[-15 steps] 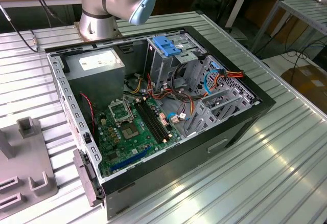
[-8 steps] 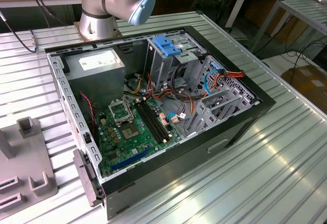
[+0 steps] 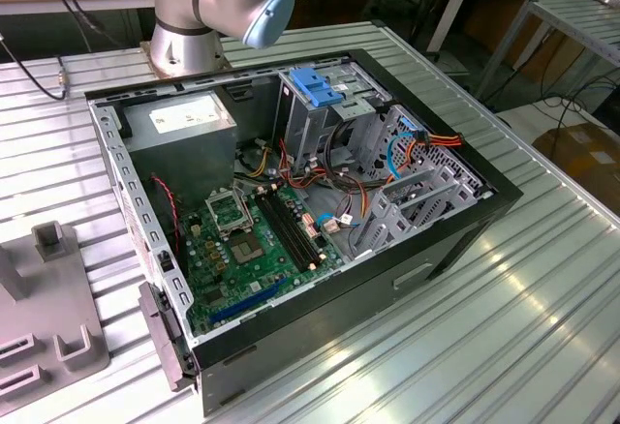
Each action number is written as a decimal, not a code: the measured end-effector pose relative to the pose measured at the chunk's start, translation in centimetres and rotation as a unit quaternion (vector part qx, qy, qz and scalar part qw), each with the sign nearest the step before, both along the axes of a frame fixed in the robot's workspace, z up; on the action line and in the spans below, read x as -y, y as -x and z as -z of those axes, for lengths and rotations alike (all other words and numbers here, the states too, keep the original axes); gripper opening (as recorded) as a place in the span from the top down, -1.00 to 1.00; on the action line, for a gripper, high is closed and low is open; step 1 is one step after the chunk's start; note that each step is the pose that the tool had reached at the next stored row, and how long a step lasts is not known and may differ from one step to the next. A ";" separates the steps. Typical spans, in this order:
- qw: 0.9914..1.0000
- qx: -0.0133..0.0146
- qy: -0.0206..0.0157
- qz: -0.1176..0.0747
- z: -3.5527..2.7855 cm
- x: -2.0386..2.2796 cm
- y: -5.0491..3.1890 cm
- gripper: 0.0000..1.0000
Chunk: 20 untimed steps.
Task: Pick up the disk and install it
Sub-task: 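Reach for the disk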
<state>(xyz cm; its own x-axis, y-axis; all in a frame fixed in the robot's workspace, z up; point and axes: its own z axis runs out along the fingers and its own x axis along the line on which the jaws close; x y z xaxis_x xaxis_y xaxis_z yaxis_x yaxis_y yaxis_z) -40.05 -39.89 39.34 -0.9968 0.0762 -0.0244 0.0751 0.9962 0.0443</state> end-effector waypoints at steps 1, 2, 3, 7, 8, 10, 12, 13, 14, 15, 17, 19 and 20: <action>1.000 0.000 0.000 0.000 0.00 0.00 0.17 0.80; 1.000 0.000 0.000 0.000 0.01 0.00 0.41 0.80; 1.000 0.000 0.000 0.000 0.01 0.00 0.57 0.80; 1.000 0.000 0.000 0.000 0.00 0.00 1.35 0.80; 1.000 0.000 0.000 0.000 0.01 0.00 1.66 0.80; 1.000 0.000 0.000 0.000 0.00 0.00 2.44 0.80; 1.000 0.000 0.000 0.000 0.00 0.00 2.79 0.80; 1.000 0.000 0.000 0.000 0.01 0.00 3.02 0.80; 1.000 0.000 0.000 0.000 0.01 -0.01 3.22 0.80; 1.000 0.000 0.000 0.000 0.00 -0.04 3.56 0.80; 1.000 0.000 0.000 0.000 0.00 -0.12 4.22 0.80; 1.000 0.000 0.000 0.000 0.01 -0.28 4.62 0.80; 1.000 0.000 0.000 0.000 0.00 -0.43 4.95 0.80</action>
<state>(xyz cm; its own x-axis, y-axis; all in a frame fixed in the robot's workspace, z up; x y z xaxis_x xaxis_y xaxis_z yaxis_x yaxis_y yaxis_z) -45.00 -39.46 39.33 -0.9968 0.0762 -0.0245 0.0750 0.9962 0.0443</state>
